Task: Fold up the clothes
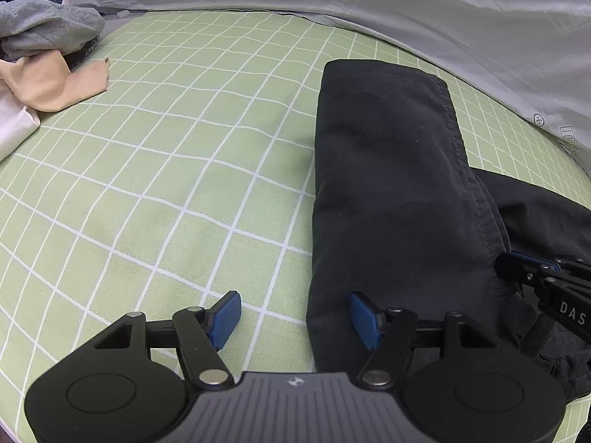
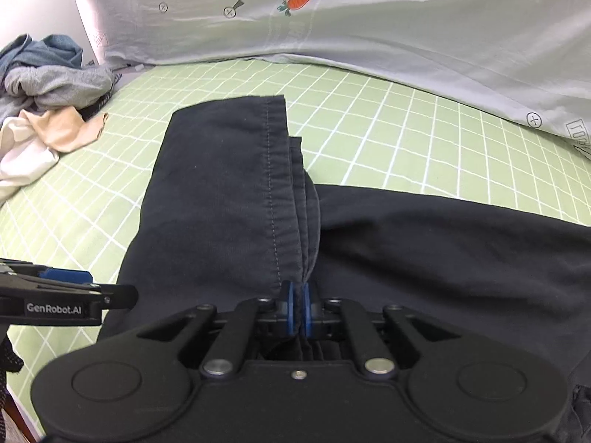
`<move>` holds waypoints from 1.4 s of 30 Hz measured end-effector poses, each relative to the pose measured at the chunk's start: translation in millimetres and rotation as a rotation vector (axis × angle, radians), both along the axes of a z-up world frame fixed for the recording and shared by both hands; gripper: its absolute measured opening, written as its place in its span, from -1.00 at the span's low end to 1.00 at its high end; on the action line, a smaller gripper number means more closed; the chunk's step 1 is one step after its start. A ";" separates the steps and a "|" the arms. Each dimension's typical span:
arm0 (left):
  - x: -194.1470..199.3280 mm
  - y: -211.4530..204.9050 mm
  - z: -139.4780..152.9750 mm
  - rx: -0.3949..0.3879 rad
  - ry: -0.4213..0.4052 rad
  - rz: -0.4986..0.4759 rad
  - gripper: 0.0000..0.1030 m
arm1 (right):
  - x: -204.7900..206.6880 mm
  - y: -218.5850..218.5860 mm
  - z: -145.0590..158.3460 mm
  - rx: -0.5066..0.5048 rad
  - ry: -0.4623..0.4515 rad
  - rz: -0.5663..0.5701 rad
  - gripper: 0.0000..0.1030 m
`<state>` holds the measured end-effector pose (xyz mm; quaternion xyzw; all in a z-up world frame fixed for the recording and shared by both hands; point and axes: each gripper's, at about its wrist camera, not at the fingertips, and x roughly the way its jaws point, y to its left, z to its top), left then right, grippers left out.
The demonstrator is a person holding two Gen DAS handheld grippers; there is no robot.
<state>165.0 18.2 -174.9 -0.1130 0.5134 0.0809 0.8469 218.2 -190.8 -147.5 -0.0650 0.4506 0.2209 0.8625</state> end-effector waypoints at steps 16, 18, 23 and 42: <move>-0.1 -38.4 3.1 0.080 -0.021 -0.191 0.31 | -13.3 -72.8 -2.2 -0.025 0.053 -0.297 -0.36; 0.1 -38.3 2.9 0.083 -0.019 -0.192 0.33 | -7.7 -81.7 -1.6 0.048 0.045 -0.324 -0.01; 2.7 -39.4 1.6 0.091 -0.004 -0.186 0.35 | 12.5 -77.7 -16.8 0.101 0.081 -0.316 0.13; 5.2 -72.5 13.2 0.144 -0.055 -0.353 0.37 | -26.4 -113.8 29.4 -0.084 -0.101 -0.400 -0.83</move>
